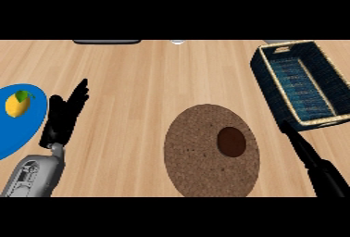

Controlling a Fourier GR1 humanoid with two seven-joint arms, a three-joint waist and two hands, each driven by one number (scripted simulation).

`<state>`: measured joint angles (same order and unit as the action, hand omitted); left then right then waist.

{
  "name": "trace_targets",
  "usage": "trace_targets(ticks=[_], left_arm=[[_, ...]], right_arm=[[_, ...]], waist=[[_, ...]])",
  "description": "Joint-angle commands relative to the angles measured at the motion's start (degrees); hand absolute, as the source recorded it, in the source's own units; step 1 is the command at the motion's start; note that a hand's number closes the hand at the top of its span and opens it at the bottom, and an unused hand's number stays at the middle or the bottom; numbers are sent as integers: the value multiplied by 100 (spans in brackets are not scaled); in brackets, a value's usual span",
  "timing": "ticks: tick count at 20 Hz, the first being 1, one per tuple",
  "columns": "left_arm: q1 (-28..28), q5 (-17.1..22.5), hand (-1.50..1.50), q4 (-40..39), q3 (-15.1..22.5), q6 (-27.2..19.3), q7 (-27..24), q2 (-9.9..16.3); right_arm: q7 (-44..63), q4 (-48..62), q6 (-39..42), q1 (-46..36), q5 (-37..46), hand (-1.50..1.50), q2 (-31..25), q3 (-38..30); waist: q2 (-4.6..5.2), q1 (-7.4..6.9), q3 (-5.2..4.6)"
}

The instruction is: Pick the cupcake from the placemat and place it in the basket

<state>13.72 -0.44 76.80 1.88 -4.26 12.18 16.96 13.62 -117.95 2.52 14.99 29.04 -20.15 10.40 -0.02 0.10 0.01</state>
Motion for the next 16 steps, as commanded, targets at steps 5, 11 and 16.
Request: trace_targets(ticks=[5,11,16], left_arm=[[-30,-241,0,-64,-35,-12,-114,-351],[-7,-195,0,-315,-486,414,-370,-120],[-113,-410,0,198,-366,322,104,-329]], right_arm=[[-633,1332,-461,-383,709,-150,726,358],[-607,1674,-333,-932,737,-150,944,81],[-769,2108,-486,-1048,1013,-150,1218,202]], waist=[[2,-5,0],[4,-4,-1],[-1,-10,0]])
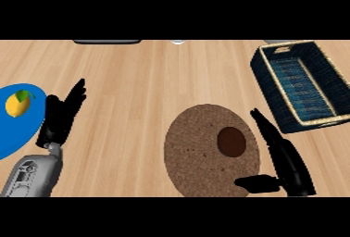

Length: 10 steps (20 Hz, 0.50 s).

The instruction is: Pick the cupcake from the placemat and place it in the basket

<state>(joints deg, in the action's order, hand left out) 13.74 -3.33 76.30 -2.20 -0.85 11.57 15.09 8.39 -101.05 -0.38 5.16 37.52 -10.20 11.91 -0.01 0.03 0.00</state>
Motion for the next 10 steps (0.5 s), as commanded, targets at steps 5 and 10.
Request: trace_targets(ticks=[5,10], left_arm=[[-13,-193,0,-83,-72,109,13,-219],[-118,-138,0,618,-125,213,407,-182]], right_arm=[[-88,405,-236,-64,442,-150,437,198],[-70,681,59,-254,299,-150,276,-134]], waist=[[0,9,0],[-4,1,1]])
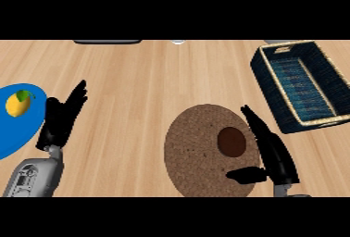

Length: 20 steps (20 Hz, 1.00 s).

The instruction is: Pick the cupcake from the placemat and place it in the basket

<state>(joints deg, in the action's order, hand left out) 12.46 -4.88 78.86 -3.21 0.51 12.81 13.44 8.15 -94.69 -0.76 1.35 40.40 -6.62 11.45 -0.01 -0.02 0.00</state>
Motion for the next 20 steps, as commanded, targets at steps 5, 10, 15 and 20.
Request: trace_targets(ticks=[5,10,15,20], left_arm=[[-36,11,0,-378,-288,309,-362,85],[131,-184,0,-108,-137,87,33,-256],[67,-249,0,-79,-211,86,-27,-271],[-106,-360,0,47,-90,31,-155,-383]], right_arm=[[-64,155,78,157,-2,-150,159,11],[-335,538,-52,26,127,-150,219,-48],[-3,905,-129,-485,297,-150,521,-46],[-572,1620,-572,-618,722,150,440,51]], waist=[[0,18,0],[0,13,0],[0,4,0],[3,-12,1]])
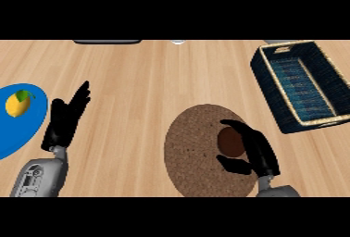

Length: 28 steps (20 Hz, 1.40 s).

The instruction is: Pick the cupcake from the placemat and place it in the basket

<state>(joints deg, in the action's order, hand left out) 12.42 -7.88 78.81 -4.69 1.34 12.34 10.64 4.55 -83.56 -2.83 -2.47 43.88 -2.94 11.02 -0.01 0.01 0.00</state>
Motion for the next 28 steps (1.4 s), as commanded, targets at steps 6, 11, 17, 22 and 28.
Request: trace_targets(ticks=[6,11,17,22,28], left_arm=[[-81,177,0,197,-198,371,91,257],[243,-134,0,23,127,-4,153,-124],[18,-120,0,32,66,89,-27,-9],[582,-123,0,-89,-43,-24,446,-9],[90,19,0,66,-99,122,182,26]], right_arm=[[-159,262,-591,-269,950,150,-99,216],[1527,930,819,-1737,2033,150,-129,593],[2355,1858,2217,-3346,2413,150,281,821],[2377,1904,1711,-3948,1828,150,290,853],[3180,271,1543,-3839,321,150,293,561]], waist=[[-2,-10,0],[33,-152,-17],[22,-157,-4],[12,-57,1],[-34,-12,2]])
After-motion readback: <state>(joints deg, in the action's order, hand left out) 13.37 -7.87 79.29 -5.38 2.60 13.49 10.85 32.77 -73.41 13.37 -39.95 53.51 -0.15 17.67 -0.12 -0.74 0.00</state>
